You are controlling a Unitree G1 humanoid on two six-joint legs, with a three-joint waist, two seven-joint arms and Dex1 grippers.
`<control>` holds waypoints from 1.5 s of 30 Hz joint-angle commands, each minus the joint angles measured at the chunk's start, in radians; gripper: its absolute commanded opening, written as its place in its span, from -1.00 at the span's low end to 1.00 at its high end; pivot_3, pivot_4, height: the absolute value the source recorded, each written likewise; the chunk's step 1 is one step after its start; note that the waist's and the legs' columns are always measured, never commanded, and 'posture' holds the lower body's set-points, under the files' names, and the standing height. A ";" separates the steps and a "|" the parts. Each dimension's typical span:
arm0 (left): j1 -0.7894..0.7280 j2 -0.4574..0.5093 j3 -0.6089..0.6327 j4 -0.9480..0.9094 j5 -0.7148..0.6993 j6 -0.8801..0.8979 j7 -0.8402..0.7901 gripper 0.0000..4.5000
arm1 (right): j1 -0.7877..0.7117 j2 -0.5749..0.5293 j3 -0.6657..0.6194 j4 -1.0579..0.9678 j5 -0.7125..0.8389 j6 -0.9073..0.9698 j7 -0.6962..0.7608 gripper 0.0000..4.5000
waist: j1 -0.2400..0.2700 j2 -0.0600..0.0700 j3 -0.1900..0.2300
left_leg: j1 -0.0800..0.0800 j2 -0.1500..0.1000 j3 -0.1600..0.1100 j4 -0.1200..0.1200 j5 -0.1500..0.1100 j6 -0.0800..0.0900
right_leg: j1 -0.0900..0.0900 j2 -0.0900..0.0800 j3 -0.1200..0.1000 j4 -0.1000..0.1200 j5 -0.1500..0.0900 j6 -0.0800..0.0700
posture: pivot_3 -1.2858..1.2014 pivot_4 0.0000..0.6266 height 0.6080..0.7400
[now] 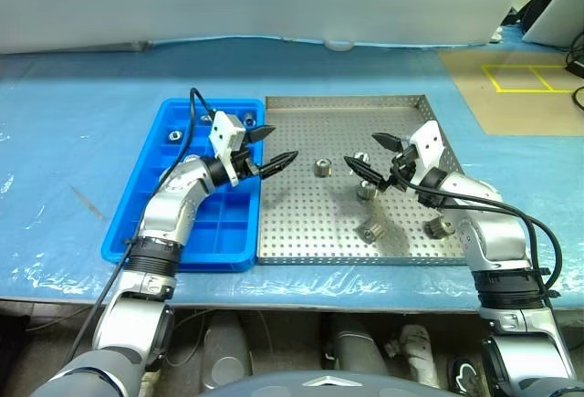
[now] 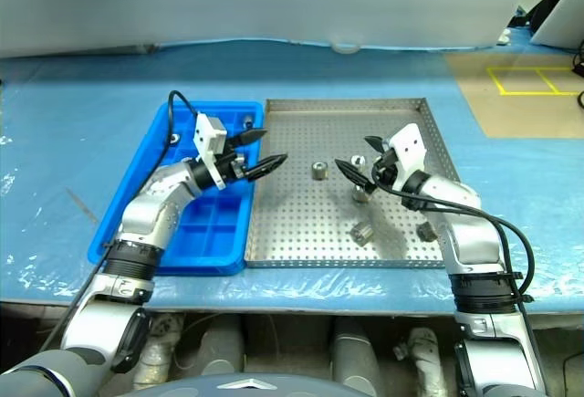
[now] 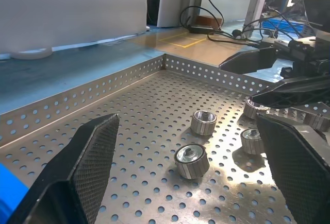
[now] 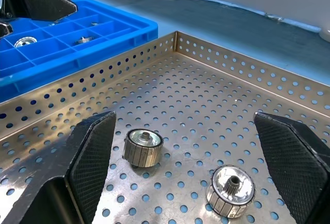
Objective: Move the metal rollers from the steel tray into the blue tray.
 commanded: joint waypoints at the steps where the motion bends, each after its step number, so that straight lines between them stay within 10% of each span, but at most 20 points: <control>1: -0.024 -0.005 0.015 -0.030 -0.013 0.000 0.006 0.97 | -0.016 -0.008 -0.016 -0.025 0.000 -0.024 -0.003 1.00 | 0.000 0.000 0.000 | 0.000 0.000 0.000 0.000 0.000 0.000 | 0.000 0.000 0.000 0.000 0.000 0.000 | -0.03 -0.52 1.00; 19: -0.262 -0.004 -0.060 0.153 0.063 0.104 -0.033 0.97 | 0.049 -0.096 -0.063 -0.118 0.095 0.102 0.069 1.00 | 0.001 0.000 0.000 | 0.000 0.000 0.000 0.000 0.000 0.002 | 0.001 0.000 0.000 -0.001 0.000 0.000 | -0.10 -0.52 1.00; 39: -0.584 -0.160 -0.277 0.940 0.477 -0.205 -0.053 0.97 | 0.260 -0.123 -0.200 -0.357 0.123 0.177 -0.079 1.00 | -0.056 0.000 0.000 | 0.003 -0.008 0.006 0.004 -0.005 0.012 | 0.009 -0.001 0.015 -0.008 0.003 0.010 | -0.27 -0.52 1.00; 45: -0.579 -0.183 -0.199 0.973 0.450 -0.213 -0.021 0.28 | 0.271 -0.126 -0.206 -0.370 0.120 0.174 -0.095 1.00 | -0.064 -0.001 0.000 | 0.003 -0.009 0.012 0.007 -0.009 0.017 | 0.009 -0.003 0.019 -0.010 0.004 0.010 | -0.27 -0.52 1.00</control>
